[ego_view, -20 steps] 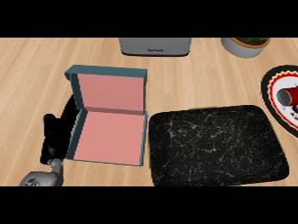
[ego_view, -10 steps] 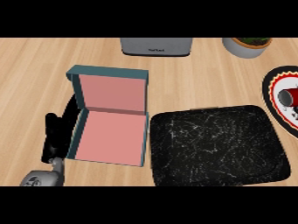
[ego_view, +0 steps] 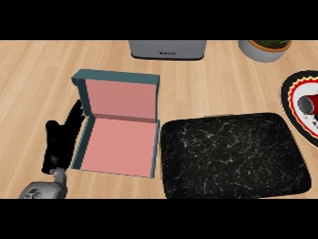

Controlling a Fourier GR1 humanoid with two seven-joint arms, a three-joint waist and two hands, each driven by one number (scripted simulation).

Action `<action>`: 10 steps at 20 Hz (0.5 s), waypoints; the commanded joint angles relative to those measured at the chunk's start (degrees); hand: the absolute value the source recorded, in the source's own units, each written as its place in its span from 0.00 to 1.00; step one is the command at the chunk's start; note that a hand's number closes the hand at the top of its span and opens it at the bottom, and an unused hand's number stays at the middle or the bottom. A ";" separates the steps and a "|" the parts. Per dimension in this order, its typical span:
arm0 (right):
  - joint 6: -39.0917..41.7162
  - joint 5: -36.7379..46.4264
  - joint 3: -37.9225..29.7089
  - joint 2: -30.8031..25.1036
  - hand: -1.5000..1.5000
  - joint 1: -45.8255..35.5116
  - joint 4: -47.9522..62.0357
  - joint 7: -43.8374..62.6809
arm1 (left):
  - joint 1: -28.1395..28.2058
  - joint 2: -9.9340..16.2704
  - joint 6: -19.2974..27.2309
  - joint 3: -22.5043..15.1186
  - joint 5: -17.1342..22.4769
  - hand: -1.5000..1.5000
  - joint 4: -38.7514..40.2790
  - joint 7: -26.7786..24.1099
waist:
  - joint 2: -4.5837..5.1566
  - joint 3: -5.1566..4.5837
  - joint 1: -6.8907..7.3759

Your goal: Pick the can from the tray and place it in the plate

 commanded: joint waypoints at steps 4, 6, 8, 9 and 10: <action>-1.58 0.48 0.26 -1.76 0.00 2.09 0.65 -1.58 | 0.05 0.91 -1.16 0.11 0.79 0.50 -3.96 3.64 | 0.05 0.10 0.47; -1.87 0.56 0.30 -2.05 0.00 1.55 1.06 -0.57 | 0.16 -0.32 -0.37 -0.65 -0.59 0.50 -0.34 -0.27 | 0.26 0.08 0.34; -0.53 0.48 0.35 -3.43 0.00 0.14 1.21 1.48 | -0.29 0.67 -1.09 0.87 0.30 0.50 0.35 -0.82 | 0.14 0.02 0.26; -2.00 0.56 0.54 -0.77 0.00 2.57 1.33 -1.64 | 0.48 0.98 -2.05 0.81 1.27 0.50 -1.37 1.38 | 0.01 0.04 0.14; -0.35 0.32 0.18 -3.34 0.00 4.45 1.27 -3.06 | 0.11 0.79 -1.56 0.93 0.68 0.50 -0.02 -0.28 | 0.05 0.05 -0.27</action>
